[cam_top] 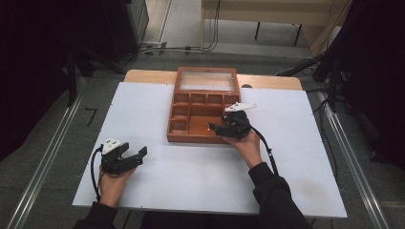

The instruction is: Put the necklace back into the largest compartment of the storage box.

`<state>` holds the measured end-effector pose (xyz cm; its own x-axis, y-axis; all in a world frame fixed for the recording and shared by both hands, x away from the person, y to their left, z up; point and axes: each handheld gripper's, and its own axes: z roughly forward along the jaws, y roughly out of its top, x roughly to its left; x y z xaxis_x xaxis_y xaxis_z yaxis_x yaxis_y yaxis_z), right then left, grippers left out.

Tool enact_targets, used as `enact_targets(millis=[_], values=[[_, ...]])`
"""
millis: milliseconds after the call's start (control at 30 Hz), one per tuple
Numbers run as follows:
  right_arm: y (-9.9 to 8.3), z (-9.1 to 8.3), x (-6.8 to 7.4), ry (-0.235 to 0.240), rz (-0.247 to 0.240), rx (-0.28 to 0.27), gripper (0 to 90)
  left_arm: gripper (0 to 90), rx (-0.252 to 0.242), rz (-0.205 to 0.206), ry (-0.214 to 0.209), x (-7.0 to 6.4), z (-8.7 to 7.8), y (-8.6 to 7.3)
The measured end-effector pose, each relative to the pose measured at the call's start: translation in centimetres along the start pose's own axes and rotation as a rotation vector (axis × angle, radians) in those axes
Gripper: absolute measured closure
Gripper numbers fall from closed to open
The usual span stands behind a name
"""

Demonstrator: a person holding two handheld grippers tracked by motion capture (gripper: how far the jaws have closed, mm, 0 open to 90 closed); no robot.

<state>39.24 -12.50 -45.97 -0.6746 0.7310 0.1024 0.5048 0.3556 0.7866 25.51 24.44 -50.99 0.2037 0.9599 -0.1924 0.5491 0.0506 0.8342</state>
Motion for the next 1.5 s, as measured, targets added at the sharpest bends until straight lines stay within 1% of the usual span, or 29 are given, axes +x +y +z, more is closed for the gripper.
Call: enact_targets(millis=[167, 233, 400, 600, 967, 1167, 1500], values=[[-0.5, -0.5, -0.3, 0.000, -0.003, -0.002, 33.8, 23.3, 0.000, 0.000, 0.000, 0.0, 0.0, 0.0], [-0.5, -0.7, -0.2, 0.002, 0.002, -0.006, 33.7, 23.3, 0.000, 0.000, 0.000, 0.0, 0.0, 0.0], [-0.6, -1.3, -0.1, 0.005, -0.003, -0.019, 33.5, 23.3, 0.000, -0.001, 0.000, 0.0, 0.0, 0.0], [-0.9, -1.8, -0.2, 0.005, -0.009, -0.021, 33.2, 23.3, 0.000, 0.001, 0.000, 0.0, 0.0, 0.0], [-1.7, -3.2, -0.5, 0.009, 0.002, -0.034, 33.0, 23.3, 0.000, 0.000, 0.002, 0.0, 0.0, 0.0], [-2.1, -3.9, -0.5, 0.009, -0.006, -0.040, 33.0, 23.3, -0.001, 0.000, 0.002, 0.0, 0.0, 0.0], [-2.8, -4.7, -0.8, 0.009, 0.001, -0.046, 32.8, 23.3, 0.000, 0.002, 0.002, 0.0, 0.0, 0.0]])
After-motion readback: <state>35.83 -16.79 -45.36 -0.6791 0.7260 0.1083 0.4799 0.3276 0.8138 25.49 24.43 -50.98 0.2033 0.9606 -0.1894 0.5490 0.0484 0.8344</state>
